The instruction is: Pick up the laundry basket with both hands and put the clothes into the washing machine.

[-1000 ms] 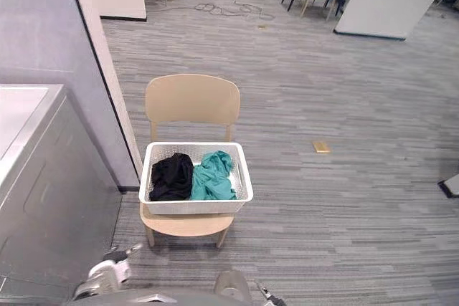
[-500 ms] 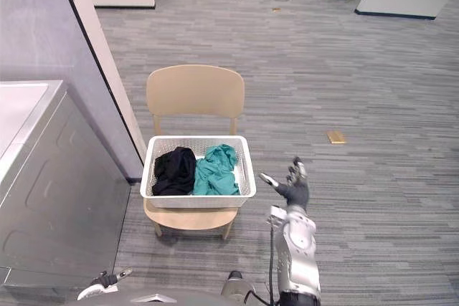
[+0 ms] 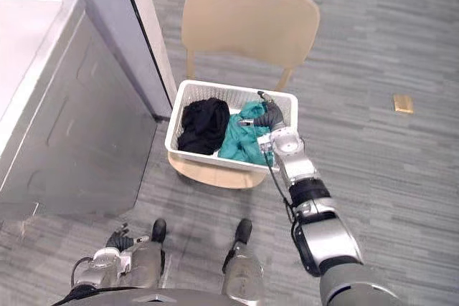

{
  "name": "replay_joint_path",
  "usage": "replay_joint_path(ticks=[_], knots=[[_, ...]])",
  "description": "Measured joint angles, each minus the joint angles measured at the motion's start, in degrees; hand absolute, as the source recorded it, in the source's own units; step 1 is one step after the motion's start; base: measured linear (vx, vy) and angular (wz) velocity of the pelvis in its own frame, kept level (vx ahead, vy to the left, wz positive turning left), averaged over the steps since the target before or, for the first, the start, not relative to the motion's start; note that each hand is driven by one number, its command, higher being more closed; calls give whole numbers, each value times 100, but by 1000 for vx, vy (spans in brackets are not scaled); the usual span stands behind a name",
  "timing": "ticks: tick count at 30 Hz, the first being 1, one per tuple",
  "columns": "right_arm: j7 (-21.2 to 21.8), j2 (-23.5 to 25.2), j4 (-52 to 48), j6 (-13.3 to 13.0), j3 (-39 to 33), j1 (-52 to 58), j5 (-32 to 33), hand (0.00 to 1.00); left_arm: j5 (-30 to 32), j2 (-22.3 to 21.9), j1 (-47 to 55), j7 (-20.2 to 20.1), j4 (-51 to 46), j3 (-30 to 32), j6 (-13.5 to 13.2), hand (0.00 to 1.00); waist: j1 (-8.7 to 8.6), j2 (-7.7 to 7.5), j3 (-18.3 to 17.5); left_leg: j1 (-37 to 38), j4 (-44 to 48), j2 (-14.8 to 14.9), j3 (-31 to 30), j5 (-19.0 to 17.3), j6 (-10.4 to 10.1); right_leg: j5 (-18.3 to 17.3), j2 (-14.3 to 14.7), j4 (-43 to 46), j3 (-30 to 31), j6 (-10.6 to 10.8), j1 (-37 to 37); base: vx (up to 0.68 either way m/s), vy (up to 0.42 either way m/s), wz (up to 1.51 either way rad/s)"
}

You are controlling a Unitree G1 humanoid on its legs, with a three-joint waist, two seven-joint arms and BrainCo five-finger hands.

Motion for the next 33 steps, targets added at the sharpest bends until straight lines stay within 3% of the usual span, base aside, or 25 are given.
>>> replay_joint_path(ticks=[4,10,19,33], knots=[[14,-156,351,126,48,-503,-222,0,-99,209,-175,26,-11,12,-16,0,4,27,425,-275,193,4,19,-7,5,32,2,169,116,-42,-318,-102,-10,-11],[8,-138,430,218,241,-742,-215,0,-157,335,-176,257,158,34,10,0,121,66,708,-637,399,5,15,-15,13,31,-12,378,147,-48,-699,-55,-9,-3],[-33,193,818,222,315,-1335,-213,0,-328,330,-223,367,249,-28,19,0,342,29,740,-993,523,-36,-123,24,2,23,-69,530,86,-56,-979,-22,6,6],[-304,254,1332,223,269,-2107,-163,0,-576,402,-231,514,252,-222,15,0,628,-114,831,-1580,658,-61,-502,108,-29,52,-78,513,-249,-93,-1246,-6,3,11]])
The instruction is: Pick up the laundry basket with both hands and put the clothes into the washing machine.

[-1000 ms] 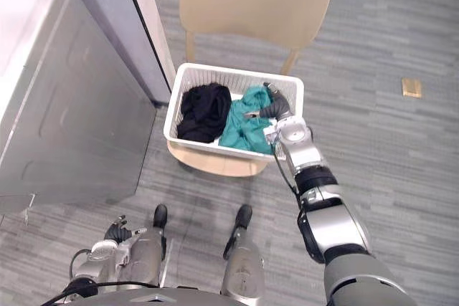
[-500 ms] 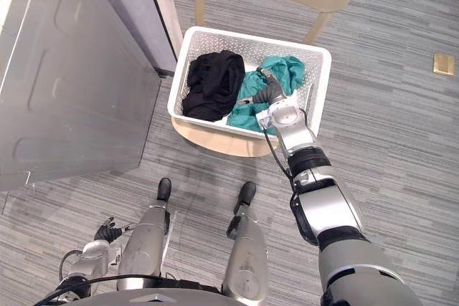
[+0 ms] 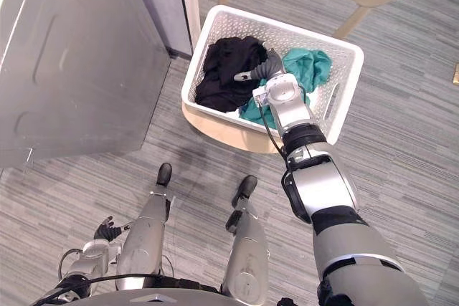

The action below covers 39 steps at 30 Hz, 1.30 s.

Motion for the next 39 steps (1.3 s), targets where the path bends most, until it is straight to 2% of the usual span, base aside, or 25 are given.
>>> replay_joint_path(ticks=[5,9,12,17,18,27,34,39], knots=[[-186,-147,603,25,-51,-389,-54,0,-200,-89,-47,73,-18,-1,-31,0,179,-22,20,-543,175,-35,-207,7,-9,72,4,-75,-193,-21,-299,5,7,15],[-333,-416,624,26,-273,-463,-54,0,-404,-207,-101,207,-128,44,-63,0,353,-4,37,-1033,296,-89,-434,25,-23,95,-8,-102,-398,-20,-575,4,11,17],[-488,-439,561,21,-250,-536,-93,0,-426,-331,-102,242,-295,265,-63,0,415,-9,63,-1298,381,-111,-489,23,-23,95,-29,-73,-458,-20,-771,-1,8,7],[-648,-494,282,-11,-127,-625,-272,0,-484,-464,-106,364,-549,599,-59,0,413,-17,121,-1658,625,-113,-520,-30,-6,92,-43,38,-509,-20,-1024,-22,20,-1],[-672,-497,262,-17,-59,-624,-272,100,-529,-476,-106,366,-589,624,-60,0,420,-17,121,-1701,666,-113,-520,-41,-6,90,-46,64,-511,-19,-1059,-31,30,-1],[-699,-472,-128,-90,-129,-268,-193,100,-733,-539,-105,467,-1019,797,-64,0,380,-21,120,-1790,761,-110,-558,-39,-13,85,-60,150,-561,-34,-1099,-20,30,1],[-701,-38,-122,-131,-695,204,-146,100,-874,-569,-174,469,-1239,799,-121,0,287,-57,98,-1477,541,-133,-539,52,0,85,-92,93,-564,-32,-851,9,20,5],[-889,334,-118,-174,-1347,412,708,100,-880,-554,-173,475,-1220,813,-121,0,254,-103,71,-1374,535,-132,-508,53,3,112,-90,44,-547,-32,-750,0,0,0]])
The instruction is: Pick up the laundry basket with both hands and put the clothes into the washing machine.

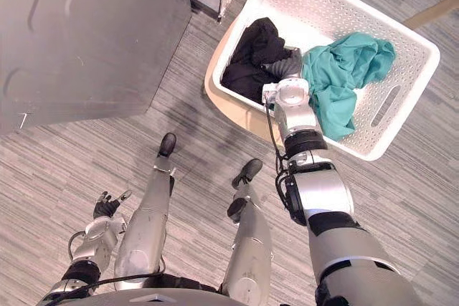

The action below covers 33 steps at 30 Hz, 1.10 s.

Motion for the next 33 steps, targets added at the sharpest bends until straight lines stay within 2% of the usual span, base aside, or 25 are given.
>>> replay_joint_path(ticks=[4,6,9,13,17,19,22,27,31,33], knots=[[-193,359,0,-19,-554,213,723,100,-112,18,2,2,38,100,2,0,-31,-142,-103,51,-57,-1,40,18,9,8,-11,-21,24,2,15,-2,3,-1],[-370,603,-13,-123,-867,312,1211,100,-208,13,2,4,51,171,2,0,-60,-195,-139,82,-108,-1,52,41,5,7,-19,-24,29,2,16,0,0,0],[-552,867,-72,-261,-1187,320,1976,100,-221,15,2,11,92,214,2,0,-116,-202,-149,150,-192,-3,82,84,5,7,-39,-22,38,2,29,-2,0,-1],[-701,1270,-409,-597,-1666,421,3454,100,-222,-25,2,13,111,303,3,0,-170,-202,-149,313,-322,-5,143,140,1,5,-86,-14,56,4,104,-3,1,-2],[-722,1721,-1007,-941,-1880,640,4421,100,-325,-80,2,11,116,323,5,0,-229,-195,-163,550,-401,-12,180,165,10,-29,-116,18,63,14,294,-2,5,3],[-707,1968,-1484,-1244,-1888,743,5136,100,-324,-133,0,-4,114,320,18,0,-282,-202,-232,651,-454,-30,178,200,16,-85,-198,110,44,22,353,-15,21,12],[-708,2278,-2194,-1582,-1882,947,5604,100,-314,-180,2,-18,166,286,106,0,-344,-200,-264,1018,-641,-118,182,276,21,-265,-371,375,29,59,560,-7,11,20],[-694,2579,-3114,-1997,-1802,1417,5892,100,-312,-158,137,-74,278,168,223,0,-407,-199,-509,1525,-805,-257,212,299,57,-577,-645,771,0,147,902,10,4,21],[-659,2727,-3873,-2170,-1578,2031,6001,100,-311,-154,347,-141,379,172,285,0,-459,-199,-745,2054,-942,-377,222,272,99,-796,-841,962,-27,242,1333,32,14,14],[-639,2775,-4116,-2182,-1446,2469,5996,100,-299,-151,548,-227,517,211,333,0,-477,-187,-1099,2275,-1041,-411,221,248,136,-878,-898,965,-99,293,1531,72,-7,10]])
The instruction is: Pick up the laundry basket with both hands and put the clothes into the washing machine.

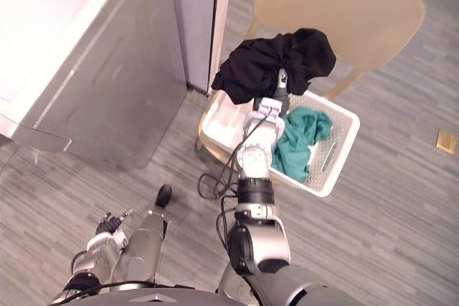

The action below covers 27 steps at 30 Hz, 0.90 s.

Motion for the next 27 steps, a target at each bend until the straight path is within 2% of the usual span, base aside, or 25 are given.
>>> replay_joint_path(ticks=[5,7,10,13,17,19,21,25,27], knots=[[114,36,-400,4,122,842,-6,100,90,-44,386,-84,416,432,129,0,-29,10,-632,676,-377,-18,-74,5,10,-211,-82,-46,-180,114,624,98,-45,15],[244,36,-655,5,110,1225,-31,100,87,-147,526,-123,567,930,199,0,-113,24,-919,907,-543,-35,-250,41,6,-329,-123,-46,-393,166,929,125,-90,38],[329,17,-671,24,9,1467,-226,100,89,-227,615,-138,789,1467,312,0,-106,45,-1253,1159,-689,-15,-362,47,-3,-406,-104,-107,-552,216,1244,99,-86,24],[379,-15,-666,87,6,1496,-232,100,92,-248,710,-127,875,1805,367,0,-115,110,-1456,1302,-759,11,-354,50,-9,-371,4,-293,-542,237,1420,43,-62,-1],[501,-241,-653,254,59,1519,-471,100,-99,-323,1006,-75,704,2152,413,0,-71,206,-1575,1558,-843,93,-136,46,-8,-33,270,-925,-321,227,1707,-7,-26,-29],[587,-326,-679,356,65,1695,-672,100,-330,-445,1257,8,-35,2539,405,0,-15,196,-1585,1650,-843,125,-7,10,37,106,361,-1178,-208,200,1782,-45,-11,-37],[704,-325,-910,495,86,2151,-802,100,-644,-555,1489,160,-1427,2894,335,0,44,199,-1638,1672,-777,136,129,-67,67,233,432,-1451,-105,207,1888,-50,-2,-33],[759,-295,-1332,876,368,2970,-922,100,-924,-505,1533,712,-4365,3500,-332,0,23,253,-1753,1821,-674,139,441,-222,143,499,503,-1766,154,159,2009,-32,6,-37],[864,-299,-1469,969,458,3141,-1064,100,-847,-450,1430,925,-5255,3506,-535,0,-16,319,-1786,1863,-621,130,577,-314,166,546,504,-1825,282,171,2061,-52,12,-36]])
